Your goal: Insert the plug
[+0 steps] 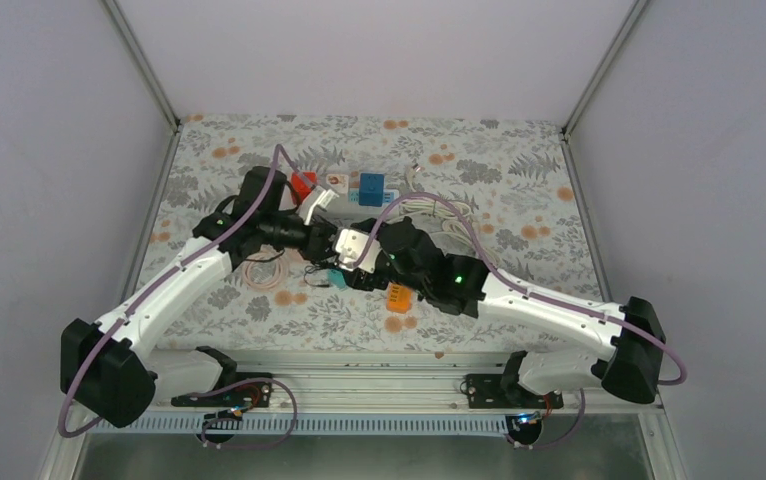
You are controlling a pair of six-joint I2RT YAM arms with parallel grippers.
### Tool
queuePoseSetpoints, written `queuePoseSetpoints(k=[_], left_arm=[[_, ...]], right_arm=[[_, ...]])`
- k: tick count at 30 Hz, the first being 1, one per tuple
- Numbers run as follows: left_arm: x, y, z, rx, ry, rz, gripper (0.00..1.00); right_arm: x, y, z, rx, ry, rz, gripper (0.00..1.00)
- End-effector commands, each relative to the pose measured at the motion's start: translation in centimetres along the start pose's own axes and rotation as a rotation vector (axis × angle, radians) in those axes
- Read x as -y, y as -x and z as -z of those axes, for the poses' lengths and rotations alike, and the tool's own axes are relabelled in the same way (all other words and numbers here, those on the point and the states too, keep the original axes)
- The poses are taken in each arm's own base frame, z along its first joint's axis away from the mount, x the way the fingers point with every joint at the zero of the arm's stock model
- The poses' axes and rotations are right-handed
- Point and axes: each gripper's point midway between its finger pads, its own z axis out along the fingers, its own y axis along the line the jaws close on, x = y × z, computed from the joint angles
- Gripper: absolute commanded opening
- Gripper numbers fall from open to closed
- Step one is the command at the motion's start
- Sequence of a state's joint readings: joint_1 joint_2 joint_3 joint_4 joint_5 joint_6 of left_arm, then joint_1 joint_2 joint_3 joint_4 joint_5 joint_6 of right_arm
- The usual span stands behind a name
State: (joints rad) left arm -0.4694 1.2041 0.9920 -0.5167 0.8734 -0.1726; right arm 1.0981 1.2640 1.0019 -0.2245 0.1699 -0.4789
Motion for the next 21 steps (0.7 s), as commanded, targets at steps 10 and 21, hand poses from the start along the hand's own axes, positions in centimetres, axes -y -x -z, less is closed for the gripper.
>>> queuePoseSetpoints(k=[10, 21], left_arm=[[-0.8, 8.4, 3.5, 0.455, 0.149, 0.161, 0.07], [1.0, 10.6, 5.5, 0.616, 0.029, 0.407, 0.11]], right_arm=[[6.1, 1.5, 3.0, 0.297, -0.32, -0.567, 0.99], [8.2, 5.8, 2.2, 0.574, -0.377, -0.702, 0.93]])
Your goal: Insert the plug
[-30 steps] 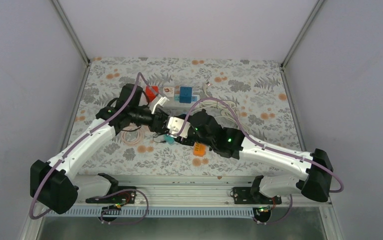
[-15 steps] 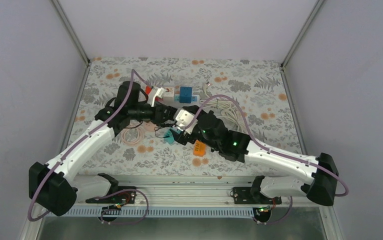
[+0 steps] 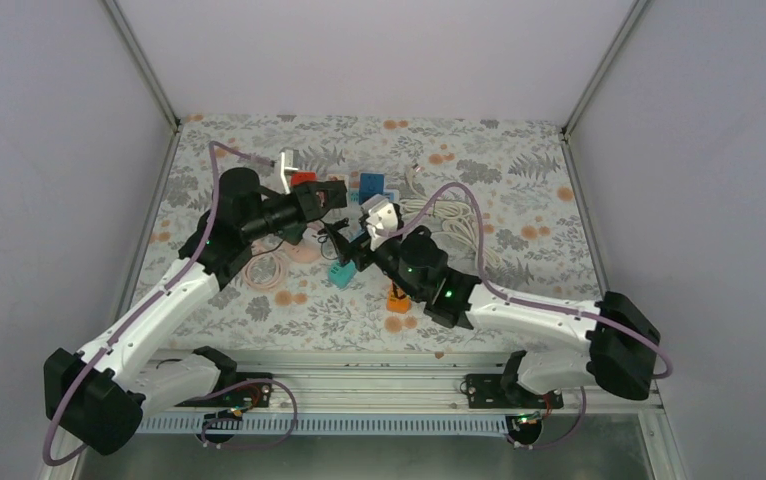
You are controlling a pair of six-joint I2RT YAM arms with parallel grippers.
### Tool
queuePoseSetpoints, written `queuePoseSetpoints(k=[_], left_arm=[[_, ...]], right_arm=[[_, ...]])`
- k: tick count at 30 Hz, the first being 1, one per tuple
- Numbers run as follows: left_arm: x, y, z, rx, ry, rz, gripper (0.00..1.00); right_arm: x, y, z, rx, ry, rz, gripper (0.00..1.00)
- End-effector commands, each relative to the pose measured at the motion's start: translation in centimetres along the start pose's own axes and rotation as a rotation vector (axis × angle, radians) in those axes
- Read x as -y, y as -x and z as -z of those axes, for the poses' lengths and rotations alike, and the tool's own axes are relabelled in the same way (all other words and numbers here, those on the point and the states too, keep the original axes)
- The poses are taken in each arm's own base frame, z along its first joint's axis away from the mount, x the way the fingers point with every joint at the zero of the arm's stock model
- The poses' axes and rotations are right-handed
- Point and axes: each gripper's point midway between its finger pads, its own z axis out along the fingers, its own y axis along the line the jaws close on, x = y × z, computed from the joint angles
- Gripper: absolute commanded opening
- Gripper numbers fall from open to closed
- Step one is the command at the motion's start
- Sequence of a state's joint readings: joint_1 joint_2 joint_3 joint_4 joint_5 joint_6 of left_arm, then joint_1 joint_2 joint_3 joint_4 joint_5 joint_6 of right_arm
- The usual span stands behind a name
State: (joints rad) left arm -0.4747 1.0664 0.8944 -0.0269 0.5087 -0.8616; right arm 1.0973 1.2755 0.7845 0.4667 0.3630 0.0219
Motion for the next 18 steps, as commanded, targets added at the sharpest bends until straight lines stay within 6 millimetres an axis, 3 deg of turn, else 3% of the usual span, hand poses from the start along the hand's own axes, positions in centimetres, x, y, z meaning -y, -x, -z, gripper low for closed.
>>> queuePoseSetpoints(k=[1, 8, 15, 18], left_arm=[[2.1, 1.7, 0.5, 0.076, -0.067, 0.106, 0.11], [2.4, 1.7, 0.6, 0.068, -0.081, 0.146, 0.13], [2.6, 1.3, 0.5, 0.047, -0.099, 0.169, 0.14], [2.9, 1.0, 0.4, 0.025, -0.115, 0.181, 0.15]], right_arm=[[0.8, 4.5, -0.4, 0.203, -0.053, -0.104, 0.93], [0.9, 5.4, -0.8, 0.287, -0.073, -0.089, 0.82], [0.9, 5.5, -1.6, 0.302, -0.096, -0.063, 0.79], [1.1, 5.5, -2.1, 0.31, -0.123, -0.031, 0.71]])
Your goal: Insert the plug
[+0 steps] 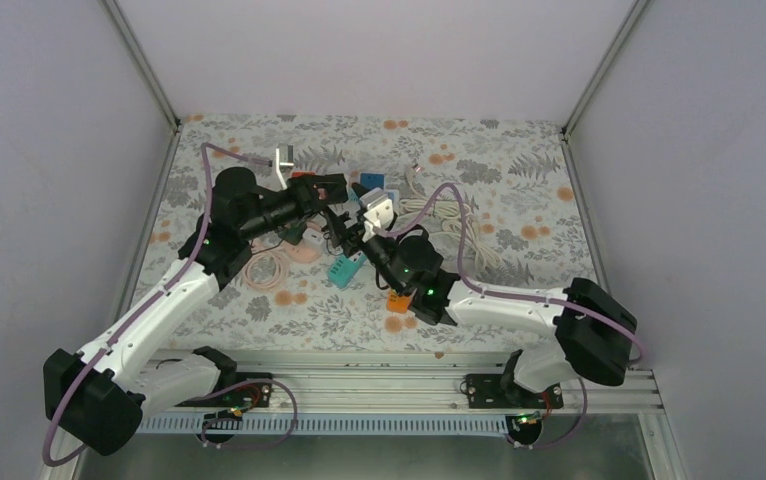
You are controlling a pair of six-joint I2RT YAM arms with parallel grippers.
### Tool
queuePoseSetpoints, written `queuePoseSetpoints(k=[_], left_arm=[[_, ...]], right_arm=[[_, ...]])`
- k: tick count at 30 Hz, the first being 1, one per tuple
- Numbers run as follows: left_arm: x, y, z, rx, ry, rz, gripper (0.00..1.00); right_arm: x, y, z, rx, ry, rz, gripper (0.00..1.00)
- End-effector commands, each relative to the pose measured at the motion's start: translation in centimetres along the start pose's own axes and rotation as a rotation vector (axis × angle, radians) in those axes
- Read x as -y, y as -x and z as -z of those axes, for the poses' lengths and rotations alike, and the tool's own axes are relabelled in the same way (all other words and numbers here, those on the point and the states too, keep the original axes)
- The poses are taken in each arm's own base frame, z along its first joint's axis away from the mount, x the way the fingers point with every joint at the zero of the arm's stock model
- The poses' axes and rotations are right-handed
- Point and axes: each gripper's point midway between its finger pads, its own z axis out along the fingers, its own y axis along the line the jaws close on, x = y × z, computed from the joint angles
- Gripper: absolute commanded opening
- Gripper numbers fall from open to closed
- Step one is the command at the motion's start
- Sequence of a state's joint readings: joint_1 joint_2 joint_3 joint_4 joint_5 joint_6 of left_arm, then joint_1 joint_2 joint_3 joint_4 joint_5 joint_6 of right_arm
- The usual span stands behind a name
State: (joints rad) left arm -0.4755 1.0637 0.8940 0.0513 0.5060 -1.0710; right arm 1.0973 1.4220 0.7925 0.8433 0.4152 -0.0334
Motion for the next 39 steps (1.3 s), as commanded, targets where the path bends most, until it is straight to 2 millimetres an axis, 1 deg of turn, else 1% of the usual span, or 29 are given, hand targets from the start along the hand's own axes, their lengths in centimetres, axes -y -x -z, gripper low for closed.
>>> queuePoseSetpoints(k=[1, 4, 7, 10, 11, 14, 16, 22, 27, 29, 32, 34, 37, 38, 39], left_arm=[[1.5, -0.5, 0.3, -0.027, -0.059, 0.017, 0.16], [1.5, -0.8, 0.4, -0.039, -0.055, 0.021, 0.17], [1.2, -0.9, 0.6, -0.044, -0.038, 0.01, 0.22], [1.1, -1.1, 0.7, -0.055, -0.027, -0.016, 0.32], [1.2, -1.1, 0.7, -0.063, -0.027, -0.034, 0.39], [2.0, -1.5, 0.7, -0.116, -0.043, -0.112, 0.54], [2.2, -1.9, 0.6, -0.162, -0.045, -0.155, 0.56], [2.9, -2.9, 0.5, -0.262, -0.109, -0.193, 0.56], [3.8, -3.9, 0.4, -0.341, -0.175, -0.195, 0.55], [3.8, -4.0, 0.5, -0.35, -0.171, -0.211, 0.5], [3.2, -4.3, 0.7, -0.364, -0.137, -0.239, 0.36], [2.7, -4.4, 0.9, -0.368, -0.11, -0.258, 0.29], [2.2, -4.5, 1.1, -0.369, -0.076, -0.283, 0.28], [2.3, -4.5, 1.3, -0.372, -0.074, -0.291, 0.29], [2.3, -4.6, 1.4, -0.375, -0.073, -0.297, 0.33]], right_arm=[[0.9, 2.4, -0.9, 0.096, -0.077, 0.022, 0.67], [1.5, 2.9, -0.9, 0.125, -0.115, 0.058, 0.57], [1.8, 3.6, -0.5, 0.151, -0.126, 0.09, 0.49], [1.5, 3.9, 0.0, 0.156, -0.093, 0.125, 0.44], [1.4, 3.7, 0.3, 0.147, -0.074, 0.139, 0.43], [1.0, 3.4, 1.3, 0.13, -0.001, 0.179, 0.42], [0.7, 3.1, 2.0, 0.112, 0.065, 0.203, 0.42], [-0.4, 2.6, 3.9, 0.077, 0.227, 0.287, 0.41], [-0.9, 1.8, 4.2, 0.025, 0.298, 0.321, 0.41], [-1.0, 1.4, 4.1, 0.004, 0.314, 0.326, 0.41], [-0.7, 1.2, 3.9, -0.01, 0.307, 0.32, 0.42], [-0.5, 1.1, 3.9, -0.017, 0.305, 0.312, 0.41], [-0.2, 1.1, 4.0, -0.022, 0.306, 0.3, 0.42], [-0.1, 1.1, 4.0, -0.024, 0.307, 0.298, 0.42], [-0.1, 1.1, 4.1, -0.024, 0.307, 0.296, 0.42]])
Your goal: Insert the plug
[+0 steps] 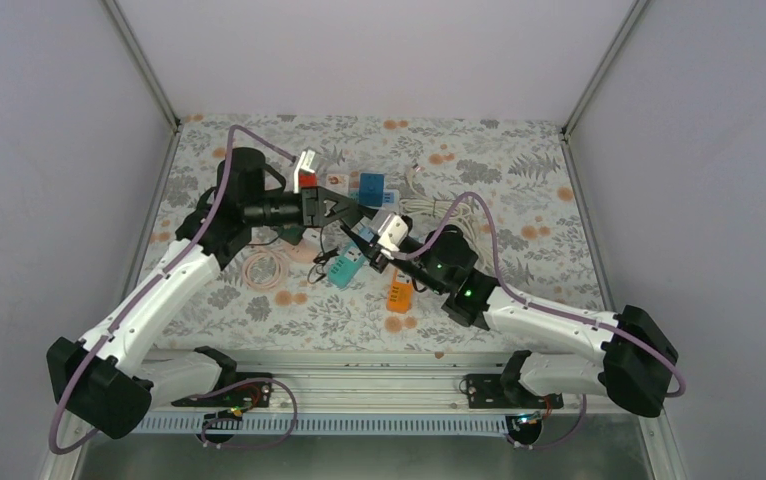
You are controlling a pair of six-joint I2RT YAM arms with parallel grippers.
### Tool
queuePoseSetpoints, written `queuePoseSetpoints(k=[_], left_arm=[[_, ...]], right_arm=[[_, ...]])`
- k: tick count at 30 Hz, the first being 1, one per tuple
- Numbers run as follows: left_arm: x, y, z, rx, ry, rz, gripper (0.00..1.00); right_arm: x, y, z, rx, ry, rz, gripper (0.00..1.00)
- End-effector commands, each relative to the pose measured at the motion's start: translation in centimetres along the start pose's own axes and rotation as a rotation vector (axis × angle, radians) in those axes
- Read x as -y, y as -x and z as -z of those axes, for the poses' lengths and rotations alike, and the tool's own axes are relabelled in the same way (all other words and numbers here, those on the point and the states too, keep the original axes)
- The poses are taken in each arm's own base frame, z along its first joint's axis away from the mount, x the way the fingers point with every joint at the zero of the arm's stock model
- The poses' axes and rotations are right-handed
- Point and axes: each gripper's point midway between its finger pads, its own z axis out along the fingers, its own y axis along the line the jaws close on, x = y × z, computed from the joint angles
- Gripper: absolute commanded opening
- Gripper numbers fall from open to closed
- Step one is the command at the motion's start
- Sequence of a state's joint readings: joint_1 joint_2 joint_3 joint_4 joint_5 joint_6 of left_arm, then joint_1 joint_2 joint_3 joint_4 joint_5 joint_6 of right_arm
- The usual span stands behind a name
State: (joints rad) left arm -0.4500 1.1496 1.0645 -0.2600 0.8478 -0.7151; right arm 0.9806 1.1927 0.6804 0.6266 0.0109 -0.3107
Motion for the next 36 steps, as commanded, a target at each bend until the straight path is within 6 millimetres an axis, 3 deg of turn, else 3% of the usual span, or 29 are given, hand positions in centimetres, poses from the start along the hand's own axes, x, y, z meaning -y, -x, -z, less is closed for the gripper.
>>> queuePoseSetpoints(k=[1, 4, 10, 12, 13, 16, 18, 21, 26, 30, 36], left_arm=[[1.1, -0.6, 0.9, -0.026, 0.005, -0.099, 0.34], [1.3, -0.8, 1.1, -0.035, 0.0, -0.117, 0.34], [1.0, -1.2, 1.2, -0.05, 0.023, -0.145, 0.1], [0.6, -1.3, 1.2, -0.047, 0.039, -0.146, 0.06], [0.4, -1.2, 1.3, -0.038, 0.054, -0.156, 0.06], [-1.3, -0.2, 1.9, 0.025, 0.179, -0.196, 0.06], [-2.9, 0.5, 2.9, 0.077, 0.296, -0.238, 0.06], [-5.2, 0.9, 4.3, 0.134, 0.446, -0.304, 0.06], [-10.2, -1.0, 5.6, 0.171, 0.652, -0.318, 0.07], [-12.0, -3.0, 4.1, 0.134, 0.735, -0.319, 0.07], [-16.4, -5.8, 0.7, 0.057, 0.923, -0.379, 0.07]], right_arm=[[0.7, 1.1, 0.4, 0.021, 0.006, -0.016, 0.42], [0.8, 1.1, 0.5, 0.017, 0.012, -0.017, 0.42], [0.4, 0.8, 0.1, 0.007, 0.04, -0.028, 0.42], [0.5, 0.4, -0.1, -0.009, 0.03, -0.043, 0.45], [0.8, 0.2, -0.2, -0.02, 0.016, -0.06, 0.52], [1.2, -0.3, 0.0, -0.035, -0.013, -0.116, 0.88], [1.1, -0.4, 0.7, -0.037, -0.01, -0.157, 0.99], [0.9, -0.2, 2.1, -0.027, -0.003, -0.227, 1.0], [1.1, 0.3, 4.7, -0.015, -0.011, -0.351, 1.0], [3.0, -0.5, 6.2, -0.048, -0.131, -0.444, 1.0], [5.5, -1.4, 8.8, -0.032, -0.297, -0.544, 1.0]])
